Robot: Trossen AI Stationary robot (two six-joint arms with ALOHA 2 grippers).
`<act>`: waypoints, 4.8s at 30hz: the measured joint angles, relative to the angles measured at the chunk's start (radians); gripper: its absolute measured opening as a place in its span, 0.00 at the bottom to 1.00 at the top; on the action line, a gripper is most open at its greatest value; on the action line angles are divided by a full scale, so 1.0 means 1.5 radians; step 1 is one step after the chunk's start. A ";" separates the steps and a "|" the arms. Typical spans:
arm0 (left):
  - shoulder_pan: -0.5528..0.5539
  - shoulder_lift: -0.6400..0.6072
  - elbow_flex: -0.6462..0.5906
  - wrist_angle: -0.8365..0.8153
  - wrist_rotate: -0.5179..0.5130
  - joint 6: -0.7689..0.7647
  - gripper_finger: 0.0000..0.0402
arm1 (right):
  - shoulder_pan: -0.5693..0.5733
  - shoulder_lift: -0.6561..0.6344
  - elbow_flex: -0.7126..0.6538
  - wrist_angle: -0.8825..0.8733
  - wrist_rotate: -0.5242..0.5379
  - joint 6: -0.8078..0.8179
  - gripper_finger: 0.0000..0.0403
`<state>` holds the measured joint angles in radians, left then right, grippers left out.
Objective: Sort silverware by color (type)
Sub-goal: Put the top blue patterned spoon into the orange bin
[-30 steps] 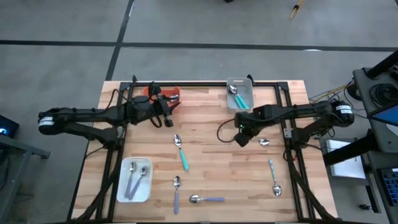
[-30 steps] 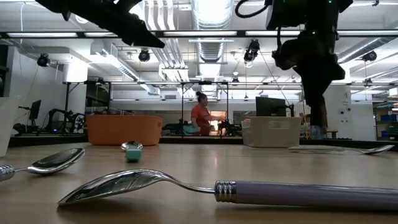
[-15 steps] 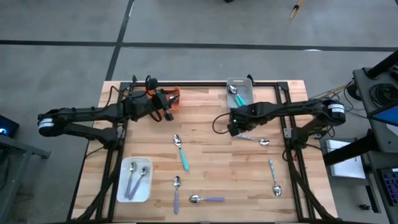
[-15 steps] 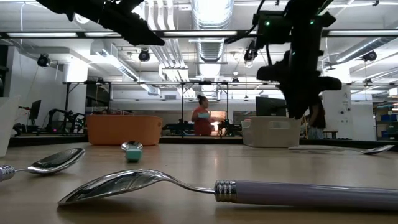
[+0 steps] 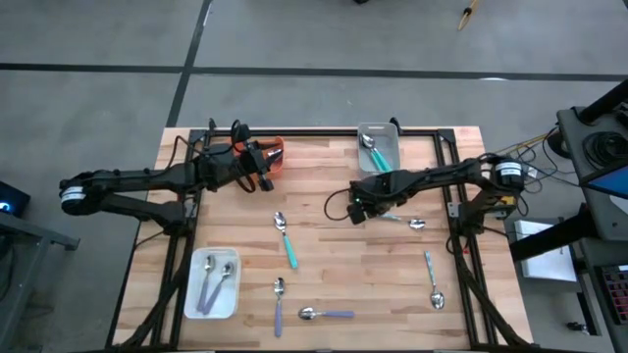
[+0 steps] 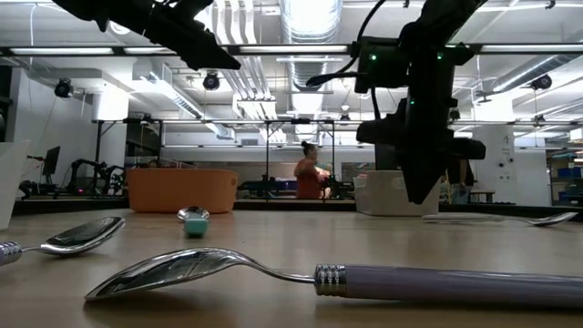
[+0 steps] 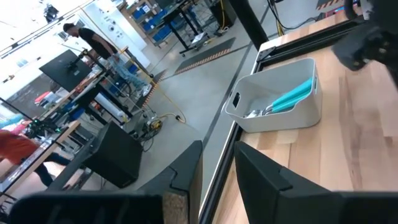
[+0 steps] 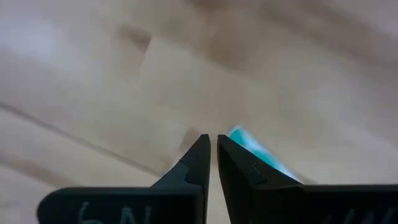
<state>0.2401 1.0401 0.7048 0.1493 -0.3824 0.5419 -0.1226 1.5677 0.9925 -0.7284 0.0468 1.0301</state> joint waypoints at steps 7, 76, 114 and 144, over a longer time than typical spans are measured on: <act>-0.001 0.000 0.000 0.000 0.000 -0.003 0.19 | 0.054 0.028 0.021 0.013 -0.032 0.014 0.04; 0.000 0.001 0.000 0.008 0.000 -0.010 0.19 | 0.011 0.024 -0.044 -0.002 0.244 0.027 0.04; -0.005 0.065 0.000 0.143 0.292 -0.295 0.19 | 0.172 -0.256 -0.041 -0.105 0.300 -0.068 0.04; -0.035 0.417 0.199 0.168 0.298 -0.490 0.19 | 0.173 -0.238 -0.281 -0.161 0.207 0.240 0.04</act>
<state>0.1879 1.6658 1.0039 0.4015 0.0639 -0.1928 0.1375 1.2109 0.5714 -0.9695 0.3577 1.3895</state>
